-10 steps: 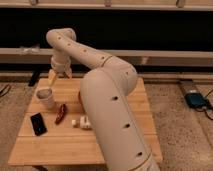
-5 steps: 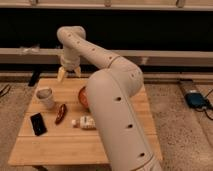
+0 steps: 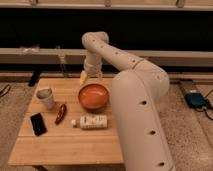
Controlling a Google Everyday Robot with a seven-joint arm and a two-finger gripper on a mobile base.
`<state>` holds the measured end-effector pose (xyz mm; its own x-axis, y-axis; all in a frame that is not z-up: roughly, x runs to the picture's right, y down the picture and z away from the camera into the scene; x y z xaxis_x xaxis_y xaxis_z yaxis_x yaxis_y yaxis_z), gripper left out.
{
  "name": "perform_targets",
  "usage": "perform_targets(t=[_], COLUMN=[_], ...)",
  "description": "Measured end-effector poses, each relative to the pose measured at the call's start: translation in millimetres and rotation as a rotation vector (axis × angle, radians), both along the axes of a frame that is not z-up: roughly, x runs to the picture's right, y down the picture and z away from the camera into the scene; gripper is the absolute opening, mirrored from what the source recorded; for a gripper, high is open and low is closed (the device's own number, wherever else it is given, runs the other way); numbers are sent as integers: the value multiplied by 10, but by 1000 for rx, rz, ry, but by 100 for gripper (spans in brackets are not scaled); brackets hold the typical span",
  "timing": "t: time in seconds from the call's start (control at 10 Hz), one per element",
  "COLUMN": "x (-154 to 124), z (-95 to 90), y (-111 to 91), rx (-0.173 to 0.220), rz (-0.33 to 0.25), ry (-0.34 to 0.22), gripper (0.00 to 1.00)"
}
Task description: Drag the ceramic bowl in a circle
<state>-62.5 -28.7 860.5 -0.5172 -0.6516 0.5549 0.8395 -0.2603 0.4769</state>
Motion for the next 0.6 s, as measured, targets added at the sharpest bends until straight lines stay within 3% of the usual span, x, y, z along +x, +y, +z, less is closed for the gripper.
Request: perform_targets(t=[0.3, 0.6], x=[316, 648], z=[397, 658], y=[198, 240], rx=[-7, 2], rz=[19, 34], ry=[67, 123], gripper=[80, 80])
